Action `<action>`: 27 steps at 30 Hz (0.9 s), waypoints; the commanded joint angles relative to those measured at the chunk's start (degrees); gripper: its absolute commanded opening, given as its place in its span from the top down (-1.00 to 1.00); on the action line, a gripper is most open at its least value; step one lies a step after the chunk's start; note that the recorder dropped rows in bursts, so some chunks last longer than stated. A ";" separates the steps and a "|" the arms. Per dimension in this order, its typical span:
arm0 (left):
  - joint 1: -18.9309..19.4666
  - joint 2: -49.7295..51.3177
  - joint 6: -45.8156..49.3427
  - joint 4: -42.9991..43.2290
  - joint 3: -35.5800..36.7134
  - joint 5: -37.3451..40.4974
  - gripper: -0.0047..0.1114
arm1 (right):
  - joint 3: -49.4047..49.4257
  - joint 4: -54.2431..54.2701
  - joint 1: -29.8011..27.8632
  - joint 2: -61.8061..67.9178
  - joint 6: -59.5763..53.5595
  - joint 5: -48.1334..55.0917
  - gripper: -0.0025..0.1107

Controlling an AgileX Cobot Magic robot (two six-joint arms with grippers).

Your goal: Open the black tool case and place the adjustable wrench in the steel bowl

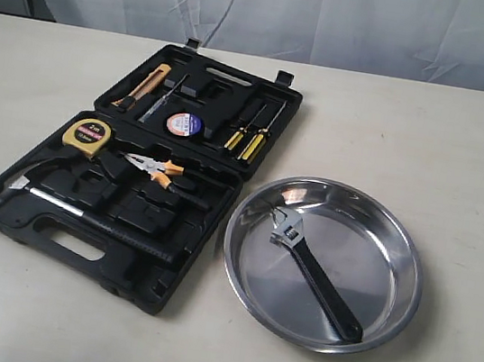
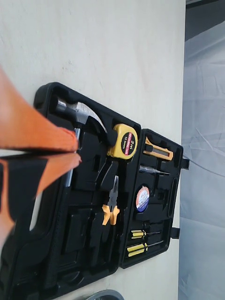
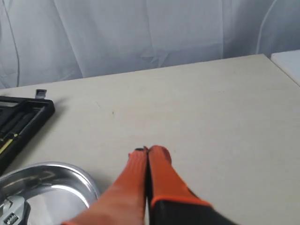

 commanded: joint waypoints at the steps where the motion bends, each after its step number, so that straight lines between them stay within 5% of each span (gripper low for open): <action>1: -0.25 -0.32 -0.23 0.05 0.30 -0.74 0.92 | 8.70 -0.29 0.42 -3.18 -0.26 -14.92 0.97; 5: -0.25 -0.32 -0.23 0.05 0.30 -0.74 0.92 | 13.18 0.13 0.42 -5.55 -0.26 -18.37 0.97; 18: -0.25 -0.32 -0.23 0.05 0.30 -0.63 0.92 | 14.22 6.45 0.32 -13.50 -9.43 -3.50 0.97; 27: -0.25 -0.32 -0.23 0.05 0.30 -0.63 0.92 | 14.98 9.04 0.32 -14.31 -14.21 -2.22 0.97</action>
